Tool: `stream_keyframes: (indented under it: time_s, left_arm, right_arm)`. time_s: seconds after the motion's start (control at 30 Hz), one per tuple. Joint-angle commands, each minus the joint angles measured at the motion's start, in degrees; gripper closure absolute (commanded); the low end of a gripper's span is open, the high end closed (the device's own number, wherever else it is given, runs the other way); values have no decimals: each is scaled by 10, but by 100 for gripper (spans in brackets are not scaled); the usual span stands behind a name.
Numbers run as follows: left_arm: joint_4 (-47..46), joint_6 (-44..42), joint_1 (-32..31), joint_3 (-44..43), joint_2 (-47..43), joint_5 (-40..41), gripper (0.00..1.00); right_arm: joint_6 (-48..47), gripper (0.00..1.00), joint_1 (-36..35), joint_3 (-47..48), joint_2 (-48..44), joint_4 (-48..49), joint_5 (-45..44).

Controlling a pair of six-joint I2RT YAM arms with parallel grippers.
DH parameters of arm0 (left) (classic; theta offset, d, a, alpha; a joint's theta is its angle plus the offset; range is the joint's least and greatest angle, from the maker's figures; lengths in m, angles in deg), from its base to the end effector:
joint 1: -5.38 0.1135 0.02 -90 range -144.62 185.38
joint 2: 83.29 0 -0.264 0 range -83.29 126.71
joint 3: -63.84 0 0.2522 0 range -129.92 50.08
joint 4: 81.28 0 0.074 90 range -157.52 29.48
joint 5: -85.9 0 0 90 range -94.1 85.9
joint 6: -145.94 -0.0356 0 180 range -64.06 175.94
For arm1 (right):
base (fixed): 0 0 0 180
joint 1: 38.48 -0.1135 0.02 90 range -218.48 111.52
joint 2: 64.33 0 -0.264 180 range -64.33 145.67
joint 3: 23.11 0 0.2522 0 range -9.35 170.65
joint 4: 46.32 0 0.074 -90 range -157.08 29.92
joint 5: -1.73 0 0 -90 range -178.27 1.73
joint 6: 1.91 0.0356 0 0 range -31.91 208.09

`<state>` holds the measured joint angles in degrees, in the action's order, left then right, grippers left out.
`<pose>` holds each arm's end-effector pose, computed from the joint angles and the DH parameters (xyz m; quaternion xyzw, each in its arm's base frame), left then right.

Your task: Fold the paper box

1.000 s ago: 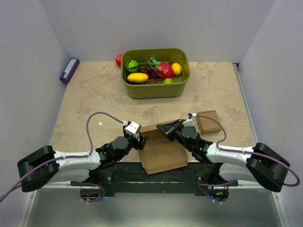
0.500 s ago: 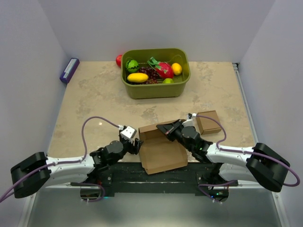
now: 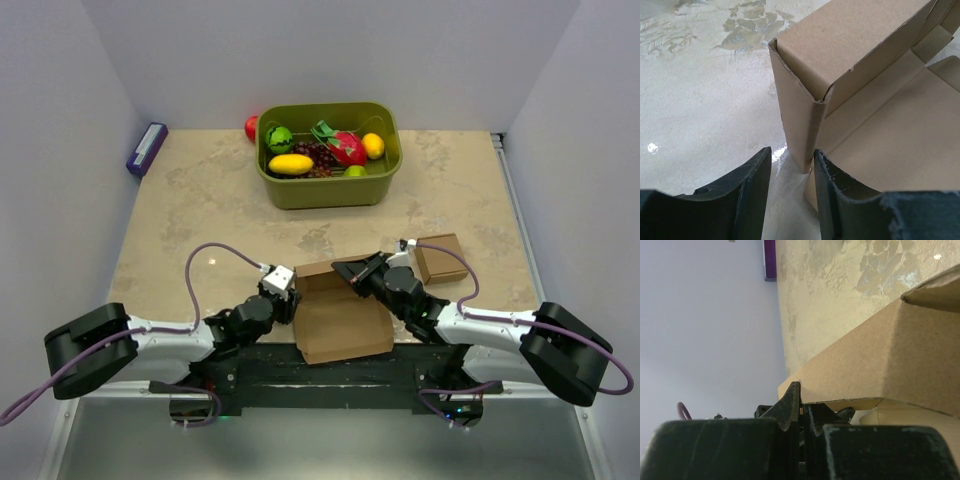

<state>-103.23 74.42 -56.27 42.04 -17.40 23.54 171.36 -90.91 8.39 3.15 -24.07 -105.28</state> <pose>0.1053 -0.1603 0.1392 0.1724 0.7982 -0.1972 0.5424 0.1472 0.1743 0.1836 0.2949 0.7256 0.5218 0.3380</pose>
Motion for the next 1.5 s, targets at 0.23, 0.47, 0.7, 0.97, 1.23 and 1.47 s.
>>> stream_keyframes:
  time_s: [0.23, 0.47, 0.7, 0.97, 1.23, 1.47]
  left_arm:
    - [-90, -8, -2, -40, 41, 30, 62]
    - [-98, -6, -7, -54, 64, 40, 65]
    - [-106, 3, -19, -79, 103, 63, 68]
    - [-57, 45, -35, -127, 143, 123, 69]
    - [55, 98, -37, -138, 140, 225, 96]
    - [117, 103, -37, -160, 169, 270, 100]
  right_arm:
    - [-28, 100, 2, 1, 15, -38, -14]
    - [-27, 100, 1, 3, 23, -33, -9]
    - [-28, 100, 1, 5, 29, -31, -6]
    - [-28, 100, 1, 5, 30, -31, -5]
    - [-30, 100, 0, 4, 18, -47, -14]
    - [-35, 100, 0, 3, 2, -60, -25]
